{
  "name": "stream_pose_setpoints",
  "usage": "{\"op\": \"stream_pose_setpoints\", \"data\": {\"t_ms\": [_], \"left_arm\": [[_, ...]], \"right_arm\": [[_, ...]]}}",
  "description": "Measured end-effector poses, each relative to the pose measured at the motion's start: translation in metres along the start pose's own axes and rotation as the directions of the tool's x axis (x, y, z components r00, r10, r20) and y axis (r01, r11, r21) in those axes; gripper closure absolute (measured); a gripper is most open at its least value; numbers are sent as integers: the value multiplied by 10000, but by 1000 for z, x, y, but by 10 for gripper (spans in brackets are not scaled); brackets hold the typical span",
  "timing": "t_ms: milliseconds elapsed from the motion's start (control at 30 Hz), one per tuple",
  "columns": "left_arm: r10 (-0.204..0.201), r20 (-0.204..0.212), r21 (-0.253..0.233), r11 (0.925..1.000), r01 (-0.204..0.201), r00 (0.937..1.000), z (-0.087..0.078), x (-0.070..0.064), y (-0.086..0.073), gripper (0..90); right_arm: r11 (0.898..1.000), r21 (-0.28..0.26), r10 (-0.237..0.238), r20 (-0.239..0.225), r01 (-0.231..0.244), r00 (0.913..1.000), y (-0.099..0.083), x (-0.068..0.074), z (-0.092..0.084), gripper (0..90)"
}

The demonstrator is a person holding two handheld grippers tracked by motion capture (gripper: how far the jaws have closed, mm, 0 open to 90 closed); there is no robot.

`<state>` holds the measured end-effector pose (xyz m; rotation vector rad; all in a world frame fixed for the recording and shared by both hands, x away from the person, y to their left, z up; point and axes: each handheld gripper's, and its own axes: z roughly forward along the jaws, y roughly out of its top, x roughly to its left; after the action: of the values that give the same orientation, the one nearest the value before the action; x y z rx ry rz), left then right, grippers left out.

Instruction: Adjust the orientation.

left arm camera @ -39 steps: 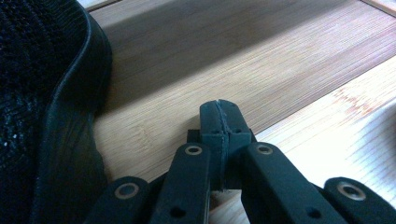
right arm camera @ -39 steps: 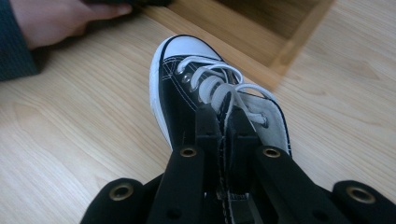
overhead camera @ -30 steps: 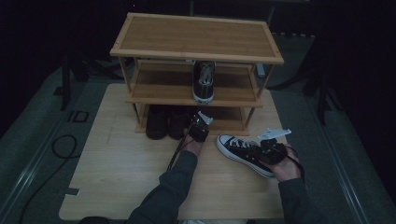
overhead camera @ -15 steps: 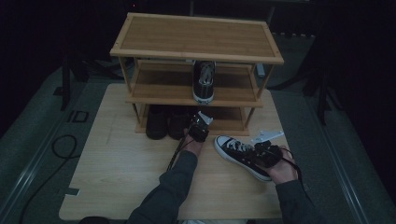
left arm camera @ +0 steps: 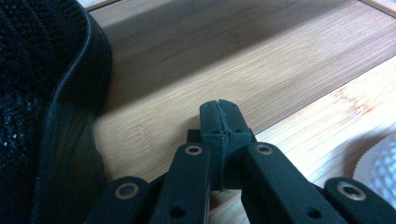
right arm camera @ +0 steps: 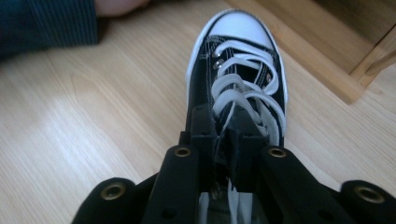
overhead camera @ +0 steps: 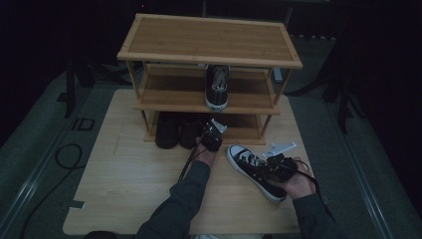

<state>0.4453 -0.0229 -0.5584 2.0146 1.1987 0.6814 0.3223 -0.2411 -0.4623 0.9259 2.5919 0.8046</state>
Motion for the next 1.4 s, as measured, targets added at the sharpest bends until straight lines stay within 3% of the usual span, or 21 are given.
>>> {"op": "stream_pose_setpoints", "data": {"t_ms": [67,133,233,367,633,833,1133,1400], "left_arm": [[-2,-1,0,10000,2,10000,0,0,0,900],[4,-1,-9,10000,-4,10000,0,0,0,900],[10,-9,-9,10000,-10,10000,0,0,0,900],[-1,0,0,10000,1,10000,0,0,0,900],[-20,24,1,10000,20,10000,0,0,0,900],[-21,21,2,10000,21,10000,0,0,0,900],[-19,16,5,10000,19,10000,0,0,0,900],[-5,4,2,10000,5,10000,0,0,0,900]], "right_arm": [[9998,144,-107,26,107,9999,-4,-1,-4,774],[9997,-243,87,-91,-89,9999,-6,-6,-12,730],[9971,-651,390,10,-388,9992,-7,-13,-25,723],[9958,-670,632,187,-618,9978,-8,-20,-30,720],[9982,175,564,492,-573,9972,-17,-21,-14,721],[9935,906,620,748,-687,9953,-23,-23,0,769],[9911,1176,555,625,-626,9965,-20,-26,21,780],[9900,1132,808,392,-847,9960,-21,-29,23,843]]}}
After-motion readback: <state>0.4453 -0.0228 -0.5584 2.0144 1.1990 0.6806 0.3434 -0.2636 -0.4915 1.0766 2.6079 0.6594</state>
